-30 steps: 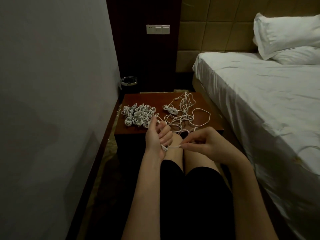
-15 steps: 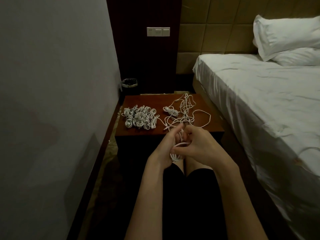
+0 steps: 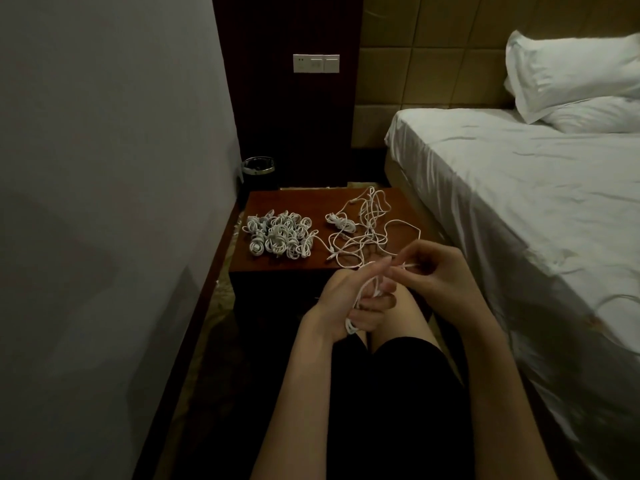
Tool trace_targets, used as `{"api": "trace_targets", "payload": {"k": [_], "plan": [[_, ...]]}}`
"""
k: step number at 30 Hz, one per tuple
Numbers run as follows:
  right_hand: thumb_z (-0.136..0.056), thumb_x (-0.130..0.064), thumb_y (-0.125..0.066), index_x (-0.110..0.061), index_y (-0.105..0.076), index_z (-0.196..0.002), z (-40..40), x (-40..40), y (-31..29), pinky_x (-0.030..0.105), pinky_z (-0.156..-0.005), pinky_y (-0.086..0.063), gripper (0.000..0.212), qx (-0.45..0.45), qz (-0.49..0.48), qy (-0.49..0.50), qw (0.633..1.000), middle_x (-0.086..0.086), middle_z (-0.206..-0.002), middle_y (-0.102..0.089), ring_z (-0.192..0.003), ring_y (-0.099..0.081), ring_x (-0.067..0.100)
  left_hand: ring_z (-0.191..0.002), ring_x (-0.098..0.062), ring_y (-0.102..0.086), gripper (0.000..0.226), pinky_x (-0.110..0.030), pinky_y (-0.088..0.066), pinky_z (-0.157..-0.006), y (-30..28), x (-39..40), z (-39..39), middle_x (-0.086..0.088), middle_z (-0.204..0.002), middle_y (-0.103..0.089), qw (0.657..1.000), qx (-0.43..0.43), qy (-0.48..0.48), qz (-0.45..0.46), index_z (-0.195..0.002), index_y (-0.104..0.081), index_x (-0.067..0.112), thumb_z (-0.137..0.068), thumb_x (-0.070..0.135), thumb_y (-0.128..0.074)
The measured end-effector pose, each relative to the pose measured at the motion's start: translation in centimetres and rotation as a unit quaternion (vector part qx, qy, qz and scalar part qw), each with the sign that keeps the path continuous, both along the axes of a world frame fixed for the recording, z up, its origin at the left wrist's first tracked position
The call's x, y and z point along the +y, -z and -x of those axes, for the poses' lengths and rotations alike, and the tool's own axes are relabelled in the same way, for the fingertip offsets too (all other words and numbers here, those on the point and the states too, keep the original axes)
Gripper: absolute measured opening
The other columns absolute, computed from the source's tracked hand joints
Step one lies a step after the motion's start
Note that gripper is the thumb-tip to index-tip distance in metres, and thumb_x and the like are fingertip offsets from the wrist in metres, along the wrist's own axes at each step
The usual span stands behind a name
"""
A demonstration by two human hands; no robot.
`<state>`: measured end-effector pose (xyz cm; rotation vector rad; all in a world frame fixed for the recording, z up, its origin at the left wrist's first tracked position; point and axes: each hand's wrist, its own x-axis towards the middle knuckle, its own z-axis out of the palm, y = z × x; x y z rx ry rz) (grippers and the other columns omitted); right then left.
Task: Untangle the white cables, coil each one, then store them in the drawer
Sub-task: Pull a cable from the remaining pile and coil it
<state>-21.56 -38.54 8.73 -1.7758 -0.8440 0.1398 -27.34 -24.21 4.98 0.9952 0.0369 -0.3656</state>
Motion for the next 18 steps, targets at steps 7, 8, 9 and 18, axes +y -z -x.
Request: {"api": "trace_targets", "payload": {"k": [7, 8, 9, 18], "plan": [[-0.082, -0.014, -0.072, -0.011, -0.067, -0.078, 0.2, 1.9, 1.5, 0.015, -0.055, -0.046, 0.008, 0.133, -0.062, 0.025, 0.989, 0.003, -0.070, -0.065, -0.062, -0.059, 0.006, -0.025, 0.001, -0.022, 0.041, -0.009, -0.019, -0.026, 0.2, 0.3, 0.7, 0.008, -0.041, -0.031, 0.999, -0.043, -0.016, 0.015, -0.056, -0.050, 0.022, -0.093, 0.040, -0.052], [-0.084, -0.017, -0.069, -0.012, -0.068, -0.082, 0.0, 1.5, 1.5, 0.015, -0.056, -0.045, 0.006, 0.163, -0.069, 0.022, 0.984, 0.000, -0.070, -0.064, -0.062, -0.057, 0.005, -0.025, 0.002, -0.024, 0.040, -0.010, -0.020, -0.026, 0.3, 0.6, 0.7, 0.009, -0.040, -0.031, 0.998, -0.054, -0.017, 0.029, -0.056, -0.049, 0.022, -0.091, 0.040, -0.051], [-0.086, -0.018, -0.067, -0.012, -0.069, -0.086, -0.2, 1.0, 1.5, 0.016, -0.057, -0.045, 0.006, 0.182, -0.077, 0.023, 0.980, -0.001, -0.072, -0.064, -0.063, -0.056, 0.005, -0.025, 0.002, -0.026, 0.038, -0.010, -0.021, -0.026, 0.4, 0.9, 0.8, 0.010, -0.040, -0.032, 0.996, -0.066, -0.018, 0.050, -0.057, -0.048, 0.022, -0.089, 0.041, -0.051], [-0.087, -0.014, -0.068, -0.016, -0.069, -0.085, -0.3, 1.4, 1.0, 0.013, -0.057, -0.048, 0.003, 0.063, -0.059, 0.095, 0.992, 0.001, -0.075, -0.068, -0.062, -0.061, 0.001, -0.028, -0.001, -0.019, 0.034, -0.013, -0.019, -0.030, 0.2, 0.3, 0.3, 0.009, -0.042, -0.026, 0.985, -0.106, -0.136, -0.002, -0.074, -0.052, 0.017, -0.096, 0.041, -0.042]]}}
